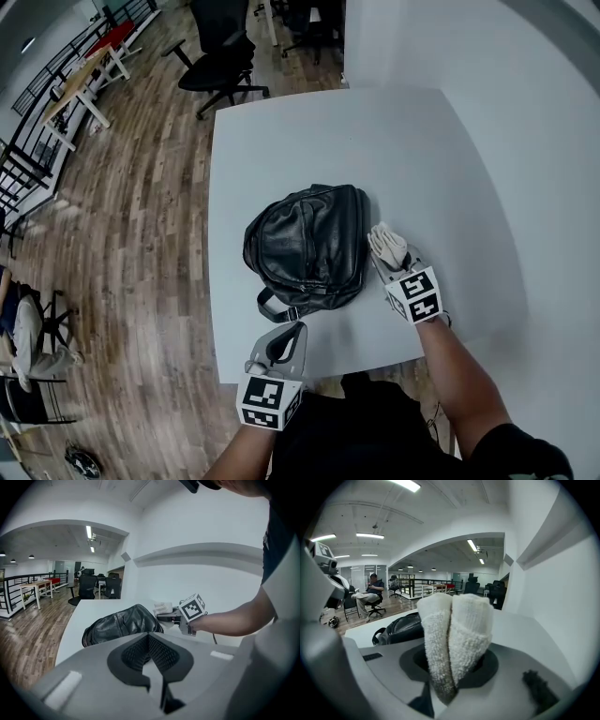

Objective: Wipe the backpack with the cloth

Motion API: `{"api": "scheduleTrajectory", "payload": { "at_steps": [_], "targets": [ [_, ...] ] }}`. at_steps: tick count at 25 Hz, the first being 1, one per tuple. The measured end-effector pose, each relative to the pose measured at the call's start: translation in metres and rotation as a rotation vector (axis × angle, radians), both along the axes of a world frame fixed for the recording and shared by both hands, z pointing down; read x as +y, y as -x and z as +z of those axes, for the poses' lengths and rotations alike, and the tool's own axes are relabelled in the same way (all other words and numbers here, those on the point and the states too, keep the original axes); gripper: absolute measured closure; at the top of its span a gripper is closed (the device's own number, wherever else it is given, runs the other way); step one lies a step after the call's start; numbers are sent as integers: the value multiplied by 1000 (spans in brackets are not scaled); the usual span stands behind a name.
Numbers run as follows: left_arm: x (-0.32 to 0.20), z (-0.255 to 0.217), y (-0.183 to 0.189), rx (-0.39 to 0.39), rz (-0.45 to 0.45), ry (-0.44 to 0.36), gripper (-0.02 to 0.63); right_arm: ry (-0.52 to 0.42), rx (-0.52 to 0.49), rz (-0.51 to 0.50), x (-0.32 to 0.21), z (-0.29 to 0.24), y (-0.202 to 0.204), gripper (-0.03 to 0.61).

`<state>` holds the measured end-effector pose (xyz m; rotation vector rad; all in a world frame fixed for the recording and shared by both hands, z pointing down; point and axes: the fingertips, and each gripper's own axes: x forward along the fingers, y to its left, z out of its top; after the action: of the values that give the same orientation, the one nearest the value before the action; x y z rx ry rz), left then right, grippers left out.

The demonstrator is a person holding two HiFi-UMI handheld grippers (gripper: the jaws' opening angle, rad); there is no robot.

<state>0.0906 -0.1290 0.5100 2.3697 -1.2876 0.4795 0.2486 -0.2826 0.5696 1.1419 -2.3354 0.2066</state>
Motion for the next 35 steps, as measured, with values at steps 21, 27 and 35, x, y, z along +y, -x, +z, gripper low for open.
{"api": "scheduleTrajectory", "payload": {
  "at_steps": [21,27,35],
  "targets": [
    [16,5,28,-22,83,-10,607,16,24,80,61,-4,10,479],
    [26,0,40,-4,94,-4,607,26,23,107,81,-6,16,479],
    [36,0,56,19,100,-5,607,26,20,132,101,-10,33,479]
  ]
}}
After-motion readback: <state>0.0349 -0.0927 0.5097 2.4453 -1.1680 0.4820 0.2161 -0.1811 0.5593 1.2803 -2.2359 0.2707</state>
